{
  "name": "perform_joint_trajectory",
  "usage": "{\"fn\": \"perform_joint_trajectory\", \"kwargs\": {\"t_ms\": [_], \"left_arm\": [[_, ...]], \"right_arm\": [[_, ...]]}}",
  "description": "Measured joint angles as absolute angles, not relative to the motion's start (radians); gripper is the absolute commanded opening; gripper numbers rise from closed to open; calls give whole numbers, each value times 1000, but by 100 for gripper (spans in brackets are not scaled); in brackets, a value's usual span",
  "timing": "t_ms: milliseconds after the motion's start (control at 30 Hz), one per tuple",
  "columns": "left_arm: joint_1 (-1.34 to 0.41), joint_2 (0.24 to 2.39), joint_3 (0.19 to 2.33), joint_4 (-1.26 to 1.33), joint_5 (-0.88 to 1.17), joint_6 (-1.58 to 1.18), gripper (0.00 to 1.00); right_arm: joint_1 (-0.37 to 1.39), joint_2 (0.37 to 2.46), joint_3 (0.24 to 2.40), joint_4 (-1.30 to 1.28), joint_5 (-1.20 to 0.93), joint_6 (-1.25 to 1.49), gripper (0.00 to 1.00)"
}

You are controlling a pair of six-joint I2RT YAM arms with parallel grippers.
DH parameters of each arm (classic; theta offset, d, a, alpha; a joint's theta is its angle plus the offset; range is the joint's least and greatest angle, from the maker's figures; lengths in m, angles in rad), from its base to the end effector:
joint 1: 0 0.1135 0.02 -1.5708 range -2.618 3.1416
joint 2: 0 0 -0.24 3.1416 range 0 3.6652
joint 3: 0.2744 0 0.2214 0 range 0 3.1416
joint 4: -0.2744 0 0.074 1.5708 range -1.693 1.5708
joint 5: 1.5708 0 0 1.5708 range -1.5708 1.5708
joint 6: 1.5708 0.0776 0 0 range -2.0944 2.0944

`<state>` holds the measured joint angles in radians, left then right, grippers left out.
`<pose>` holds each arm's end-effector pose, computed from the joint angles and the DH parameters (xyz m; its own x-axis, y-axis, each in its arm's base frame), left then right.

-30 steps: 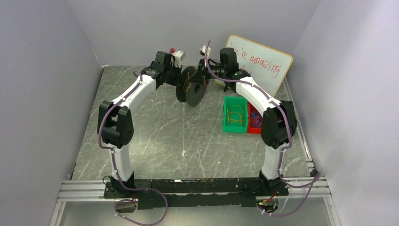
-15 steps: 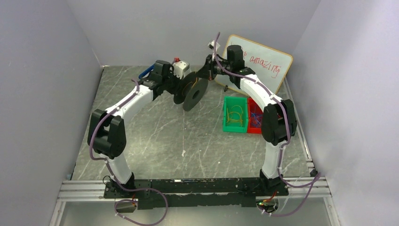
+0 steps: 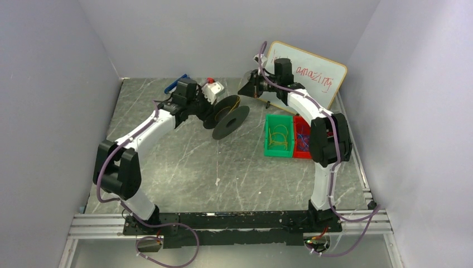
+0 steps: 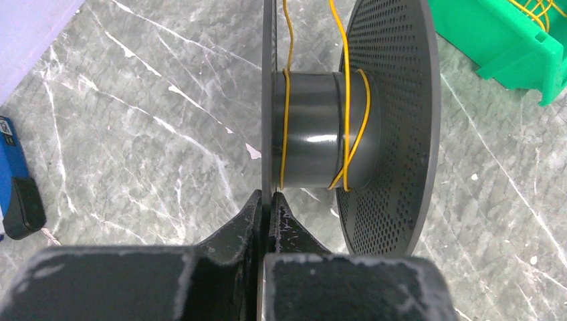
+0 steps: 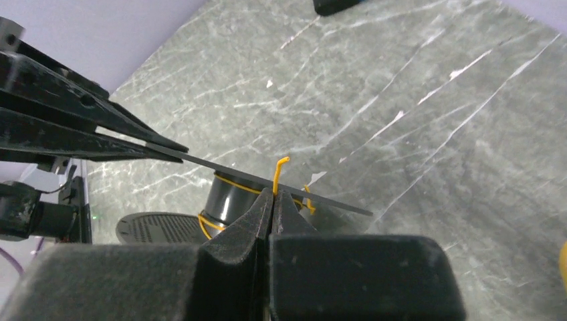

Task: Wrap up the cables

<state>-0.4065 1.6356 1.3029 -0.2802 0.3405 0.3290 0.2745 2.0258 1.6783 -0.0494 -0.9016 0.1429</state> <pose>0.3360 -0.1728 0.2555 -0.2985 0.4601 -0.8362 0.7609 0.6436 0.0825 0.4252 0.1830 0.2657 -0.4914 -0.0466 -0.8697 -0.8026 0.4119 0.4314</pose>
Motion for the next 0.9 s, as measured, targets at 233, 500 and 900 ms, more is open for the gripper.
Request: {"fn": "perform_joint_trajectory", "kwargs": {"t_ms": [233,500,900], "left_arm": [[-409,1592,1247,-253,322,348,39],[-409,1543,1256,-340,277,350,63],[-409,1547,1555,-539,237,419,80]], "right_arm": [[277,2030,1557,22,-942,181,0],[305,2009,1459,76,-973,224,0],[356,1974,1447,147,-1000,263,0]]}}
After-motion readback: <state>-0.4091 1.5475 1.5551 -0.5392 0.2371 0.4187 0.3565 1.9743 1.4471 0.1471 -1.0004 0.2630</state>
